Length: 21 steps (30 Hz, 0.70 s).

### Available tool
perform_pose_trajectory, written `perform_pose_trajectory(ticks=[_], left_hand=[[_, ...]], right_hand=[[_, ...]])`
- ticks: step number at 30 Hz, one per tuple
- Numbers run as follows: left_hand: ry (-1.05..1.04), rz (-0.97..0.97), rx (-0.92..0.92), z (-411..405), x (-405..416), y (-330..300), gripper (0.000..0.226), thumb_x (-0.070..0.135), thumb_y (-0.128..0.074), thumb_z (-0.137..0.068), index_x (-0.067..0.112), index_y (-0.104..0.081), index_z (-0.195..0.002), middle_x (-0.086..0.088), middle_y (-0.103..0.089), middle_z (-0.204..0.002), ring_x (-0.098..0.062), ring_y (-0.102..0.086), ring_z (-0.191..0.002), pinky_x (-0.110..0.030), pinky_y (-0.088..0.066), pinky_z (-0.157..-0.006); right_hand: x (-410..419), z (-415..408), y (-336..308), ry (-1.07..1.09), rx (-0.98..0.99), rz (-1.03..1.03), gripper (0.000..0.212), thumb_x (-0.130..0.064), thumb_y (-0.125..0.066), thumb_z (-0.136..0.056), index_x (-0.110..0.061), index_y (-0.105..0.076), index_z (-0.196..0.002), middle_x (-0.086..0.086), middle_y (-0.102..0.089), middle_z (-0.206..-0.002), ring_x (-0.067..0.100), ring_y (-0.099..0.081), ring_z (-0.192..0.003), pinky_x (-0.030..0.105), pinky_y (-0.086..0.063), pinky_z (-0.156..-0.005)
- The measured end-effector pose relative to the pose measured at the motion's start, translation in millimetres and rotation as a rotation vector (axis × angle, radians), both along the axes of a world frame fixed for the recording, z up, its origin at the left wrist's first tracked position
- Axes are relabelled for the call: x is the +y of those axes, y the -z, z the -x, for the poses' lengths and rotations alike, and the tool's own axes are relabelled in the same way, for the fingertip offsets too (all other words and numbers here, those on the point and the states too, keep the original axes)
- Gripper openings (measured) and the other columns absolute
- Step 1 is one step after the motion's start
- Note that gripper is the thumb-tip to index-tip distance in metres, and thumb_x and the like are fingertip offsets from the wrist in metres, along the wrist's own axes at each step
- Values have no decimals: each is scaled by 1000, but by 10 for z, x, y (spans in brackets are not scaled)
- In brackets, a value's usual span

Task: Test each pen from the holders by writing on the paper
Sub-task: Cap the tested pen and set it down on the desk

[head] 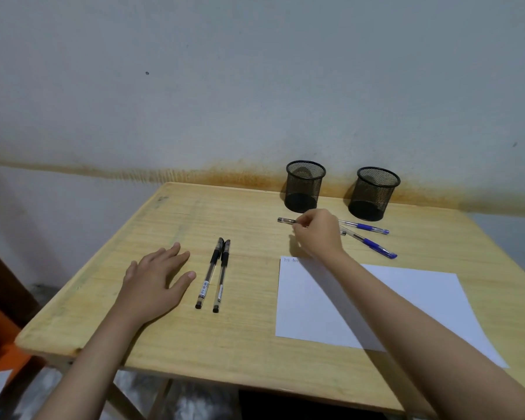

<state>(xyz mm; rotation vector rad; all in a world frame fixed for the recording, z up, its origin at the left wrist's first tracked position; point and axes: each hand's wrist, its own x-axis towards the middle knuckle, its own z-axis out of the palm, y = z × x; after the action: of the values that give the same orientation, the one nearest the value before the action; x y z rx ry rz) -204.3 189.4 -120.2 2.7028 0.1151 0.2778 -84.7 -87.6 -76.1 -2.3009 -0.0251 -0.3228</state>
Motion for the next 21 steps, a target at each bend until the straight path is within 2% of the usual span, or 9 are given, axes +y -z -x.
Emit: perform_pose_trajectory(ticks=[2,4,8,11,14,16,19,21], left_hand=[[2,22,-3,5,-1,-5,55,58,-45,-86,36,-43,-136,16,-29,-151,-13,-20,-142,-53,-10,-114],[4,37,-1,4,9,-19,63,64,-40,-78,37,-45,-135,17,-31,-150,-13,-22,-141,-52,-11,-113],[-7,44,-9,-4,15,-40,65,64,-39,-74,38,-48,-132,18,-34,-148,-13,-25,-139,-52,-14,-112],[-11,44,-10,-12,23,-49,65,67,-39,-72,39,-51,-129,19,-37,-146,-13,-27,-137,-51,-16,-110],[-18,56,-3,-5,21,-58,67,69,-39,-70,39,-52,-128,19,-39,-145,-13,-29,-135,-51,-16,-109],[-20,90,-10,4,12,-74,60,64,-46,-73,37,-54,-126,18,-41,-143,-14,-33,-134,-52,-19,-109],[-21,280,-164,76,-64,-144,47,49,-61,-80,28,-59,-122,15,-51,-133,-17,-46,-127,-44,-35,-103],[-7,361,-309,149,-248,-230,38,35,-66,-83,26,-60,-120,12,-56,-127,-16,-49,-123,-35,-38,-100]], right_hand=[[-111,-159,44,15,-2,136,24,-15,-64,-85,-6,-70,-106,13,-69,-106,26,-62,-100,34,-50,-81],[-170,-286,97,19,14,256,31,-23,-65,-86,-11,-66,-115,12,-66,-113,27,-58,-106,39,-52,-86],[-212,-388,140,-27,27,401,29,-27,-63,-89,-14,-68,-114,11,-66,-105,26,-56,-100,37,-51,-81],[-232,-362,109,-83,-14,438,24,-26,-63,-90,-16,-70,-110,10,-65,-104,25,-51,-102,33,-43,-77],[-252,-248,55,-161,-110,407,22,-27,-63,-88,-19,-72,-106,5,-67,-101,23,-49,-99,33,-39,-74],[-275,-106,-19,-233,-168,367,20,-25,-63,-88,-18,-73,-104,2,-69,-99,22,-53,-97,35,-42,-75],[-347,207,-172,-329,-227,289,19,-21,-64,-87,-16,-73,-103,2,-69,-96,20,-61,-87,35,-49,-74],[-409,470,-280,-372,-240,198,18,-19,-65,-88,-16,-73,-103,-2,-67,-92,14,-60,-82,25,-51,-72]])
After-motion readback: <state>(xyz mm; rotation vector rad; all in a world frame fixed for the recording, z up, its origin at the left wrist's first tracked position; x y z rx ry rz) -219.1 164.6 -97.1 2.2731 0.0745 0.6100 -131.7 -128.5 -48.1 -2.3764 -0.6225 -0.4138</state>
